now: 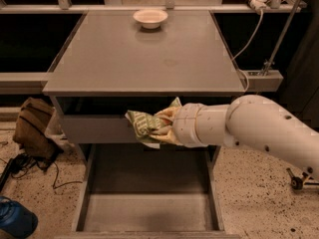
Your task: Pick green jalapeno chip bag from middle drawer and place on counter
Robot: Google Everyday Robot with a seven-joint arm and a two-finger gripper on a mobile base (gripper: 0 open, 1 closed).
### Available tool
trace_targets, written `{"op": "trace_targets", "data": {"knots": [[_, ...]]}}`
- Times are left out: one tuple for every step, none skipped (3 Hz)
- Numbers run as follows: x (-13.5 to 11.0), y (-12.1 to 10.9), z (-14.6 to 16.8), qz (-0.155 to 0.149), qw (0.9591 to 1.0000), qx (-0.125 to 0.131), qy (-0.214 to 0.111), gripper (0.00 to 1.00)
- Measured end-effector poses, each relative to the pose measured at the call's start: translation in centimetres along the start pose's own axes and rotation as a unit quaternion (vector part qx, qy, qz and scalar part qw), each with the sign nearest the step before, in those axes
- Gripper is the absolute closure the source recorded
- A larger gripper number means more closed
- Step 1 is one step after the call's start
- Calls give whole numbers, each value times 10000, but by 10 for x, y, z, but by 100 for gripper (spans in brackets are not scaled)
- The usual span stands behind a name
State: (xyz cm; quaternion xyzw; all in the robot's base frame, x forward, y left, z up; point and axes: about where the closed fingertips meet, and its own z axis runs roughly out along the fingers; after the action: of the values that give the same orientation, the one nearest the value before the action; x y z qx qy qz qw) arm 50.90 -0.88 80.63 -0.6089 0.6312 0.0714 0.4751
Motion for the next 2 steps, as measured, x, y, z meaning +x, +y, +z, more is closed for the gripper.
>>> {"op": "trace_targets", "data": {"knots": [[-18,-25,-9,-401,9990,131,122,100],[-62,-76,-34,-1125,9925,354,316,100]]}}
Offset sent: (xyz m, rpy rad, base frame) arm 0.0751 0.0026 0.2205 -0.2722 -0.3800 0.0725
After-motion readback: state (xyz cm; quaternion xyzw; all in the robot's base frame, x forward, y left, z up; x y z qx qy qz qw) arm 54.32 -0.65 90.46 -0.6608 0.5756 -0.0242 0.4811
